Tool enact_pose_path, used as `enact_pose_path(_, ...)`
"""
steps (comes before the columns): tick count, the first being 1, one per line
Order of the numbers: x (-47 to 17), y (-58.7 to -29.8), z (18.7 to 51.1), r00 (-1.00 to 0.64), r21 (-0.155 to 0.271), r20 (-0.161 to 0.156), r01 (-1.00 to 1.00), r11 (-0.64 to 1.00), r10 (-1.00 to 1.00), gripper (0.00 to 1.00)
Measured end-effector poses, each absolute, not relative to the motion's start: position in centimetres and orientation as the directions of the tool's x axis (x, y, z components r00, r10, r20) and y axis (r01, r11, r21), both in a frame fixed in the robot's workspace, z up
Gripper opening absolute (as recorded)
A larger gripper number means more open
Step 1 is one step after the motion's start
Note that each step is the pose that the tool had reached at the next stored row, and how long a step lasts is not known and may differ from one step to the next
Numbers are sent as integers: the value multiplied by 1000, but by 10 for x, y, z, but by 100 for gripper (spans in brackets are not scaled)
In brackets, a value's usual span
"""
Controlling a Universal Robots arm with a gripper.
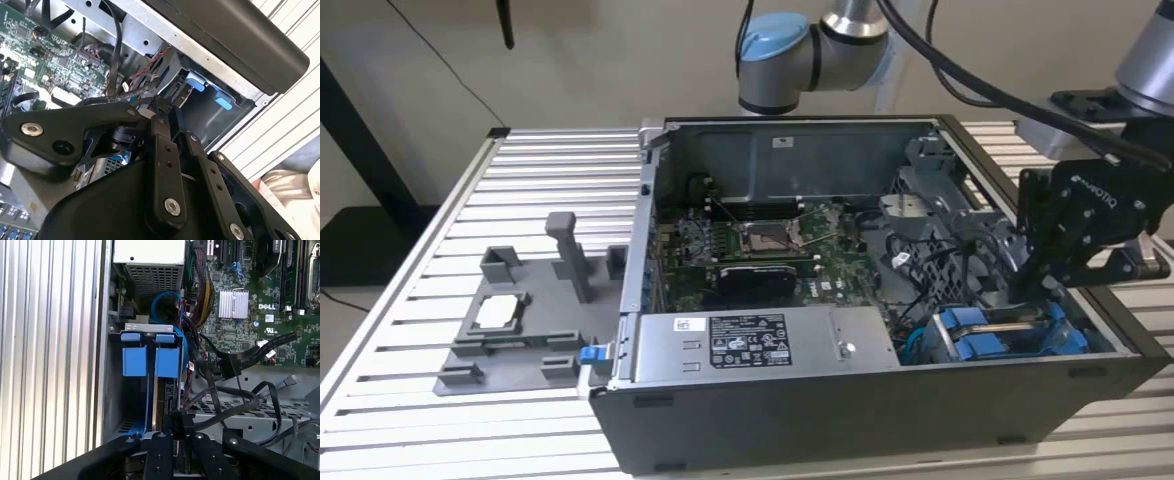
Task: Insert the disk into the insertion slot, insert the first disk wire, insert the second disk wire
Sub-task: 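Insert the first disk wire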
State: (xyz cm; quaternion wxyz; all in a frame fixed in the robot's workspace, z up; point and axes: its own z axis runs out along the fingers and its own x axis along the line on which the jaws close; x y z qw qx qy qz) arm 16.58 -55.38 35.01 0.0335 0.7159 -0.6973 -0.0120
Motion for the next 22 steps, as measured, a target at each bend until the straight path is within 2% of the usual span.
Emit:
enact_pose_path(4,167,-555,349,18,69,30,-997,-16,-999,19)
enact_pose_path(10,181,-557,349,19,105,27,-994,-16,-999,19)
enact_pose_path(16,188,-559,348,20,162,25,-987,-16,-999,19)
enact_pose_path(22,188,-559,347,20,161,25,-987,-16,-999,19)
